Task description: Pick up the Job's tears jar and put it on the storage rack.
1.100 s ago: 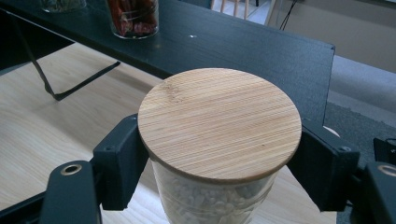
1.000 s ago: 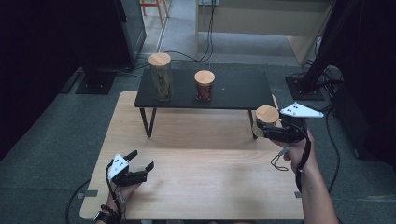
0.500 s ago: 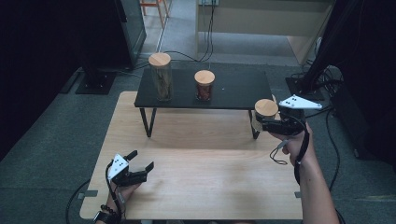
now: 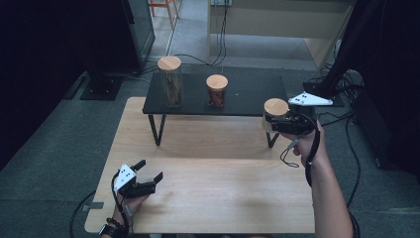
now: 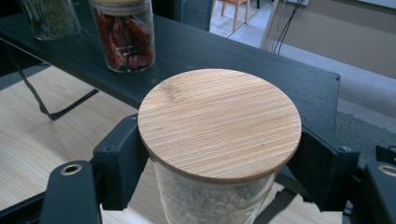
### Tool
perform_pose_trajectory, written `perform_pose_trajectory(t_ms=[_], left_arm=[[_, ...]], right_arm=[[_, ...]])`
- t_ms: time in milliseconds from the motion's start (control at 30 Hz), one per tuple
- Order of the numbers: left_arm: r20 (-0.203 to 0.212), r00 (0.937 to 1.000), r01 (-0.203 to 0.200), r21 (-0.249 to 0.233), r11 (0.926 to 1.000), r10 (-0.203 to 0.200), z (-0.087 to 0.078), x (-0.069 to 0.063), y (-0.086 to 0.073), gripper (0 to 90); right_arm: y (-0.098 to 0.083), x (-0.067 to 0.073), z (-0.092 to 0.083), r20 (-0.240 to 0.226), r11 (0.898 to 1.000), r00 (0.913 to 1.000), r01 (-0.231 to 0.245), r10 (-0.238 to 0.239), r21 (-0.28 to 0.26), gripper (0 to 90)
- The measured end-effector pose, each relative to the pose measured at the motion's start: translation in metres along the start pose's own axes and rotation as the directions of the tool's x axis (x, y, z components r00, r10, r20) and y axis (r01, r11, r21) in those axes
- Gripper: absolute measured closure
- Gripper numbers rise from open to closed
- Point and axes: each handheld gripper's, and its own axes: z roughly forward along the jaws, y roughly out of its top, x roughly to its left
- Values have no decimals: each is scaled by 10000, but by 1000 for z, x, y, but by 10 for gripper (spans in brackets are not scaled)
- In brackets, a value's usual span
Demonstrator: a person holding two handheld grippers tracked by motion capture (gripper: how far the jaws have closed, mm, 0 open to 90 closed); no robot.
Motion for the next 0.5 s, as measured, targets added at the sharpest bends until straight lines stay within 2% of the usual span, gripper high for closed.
perform_pose_trajectory(t_ms=[500], left_arm=[[44,10000,16,8,10000,-16,0,0,0,102]], right_arm=[[19,-1,22,83,9997,9998,-158,157,184,253]])
